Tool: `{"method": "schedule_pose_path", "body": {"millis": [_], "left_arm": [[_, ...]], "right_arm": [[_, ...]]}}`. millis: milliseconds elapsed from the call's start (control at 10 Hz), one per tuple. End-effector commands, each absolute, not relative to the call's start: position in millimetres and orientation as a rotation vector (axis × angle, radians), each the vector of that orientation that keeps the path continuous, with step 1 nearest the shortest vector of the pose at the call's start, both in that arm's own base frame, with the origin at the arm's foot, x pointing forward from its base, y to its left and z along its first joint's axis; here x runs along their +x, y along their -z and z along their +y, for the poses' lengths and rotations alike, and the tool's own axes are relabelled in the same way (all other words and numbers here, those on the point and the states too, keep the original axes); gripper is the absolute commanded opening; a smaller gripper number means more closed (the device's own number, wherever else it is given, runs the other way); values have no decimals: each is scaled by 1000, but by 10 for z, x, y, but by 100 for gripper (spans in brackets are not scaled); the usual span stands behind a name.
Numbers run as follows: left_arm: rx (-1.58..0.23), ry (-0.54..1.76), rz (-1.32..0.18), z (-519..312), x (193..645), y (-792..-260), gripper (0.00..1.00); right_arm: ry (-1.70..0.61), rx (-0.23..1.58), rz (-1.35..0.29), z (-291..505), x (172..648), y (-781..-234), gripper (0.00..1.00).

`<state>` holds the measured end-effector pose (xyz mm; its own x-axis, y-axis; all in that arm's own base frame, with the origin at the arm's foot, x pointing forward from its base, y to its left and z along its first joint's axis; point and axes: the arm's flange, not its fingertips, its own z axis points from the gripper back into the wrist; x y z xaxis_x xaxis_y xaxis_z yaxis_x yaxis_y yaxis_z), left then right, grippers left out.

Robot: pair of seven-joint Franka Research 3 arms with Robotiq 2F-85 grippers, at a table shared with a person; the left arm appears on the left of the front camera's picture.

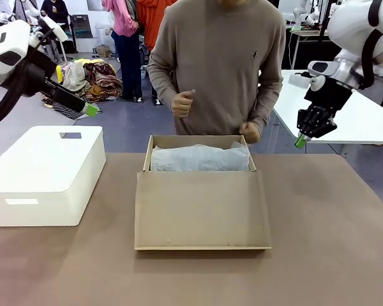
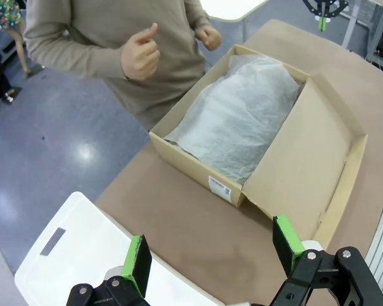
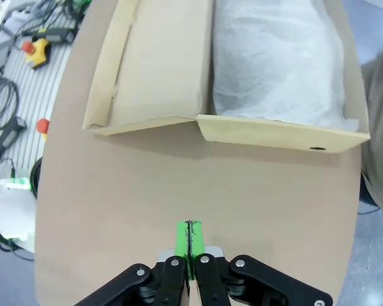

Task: Pack the shoes into the box.
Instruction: Close the Shoes Box.

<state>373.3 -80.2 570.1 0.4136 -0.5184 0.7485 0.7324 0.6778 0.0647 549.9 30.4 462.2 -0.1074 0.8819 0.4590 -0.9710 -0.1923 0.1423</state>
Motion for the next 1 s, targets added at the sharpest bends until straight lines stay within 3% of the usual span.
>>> {"method": "schedule_pose_path", "body": {"millis": [0,900], "left_arm": [[-308,806,-832,-796,3731,-5681,100],[-308,806,-832,-796,3731,-5681,100]], "right_arm": [[-1774,559,-314,252,5413,-4471,0],[-1710,671,-425,361,5242,-3867,0]]}}
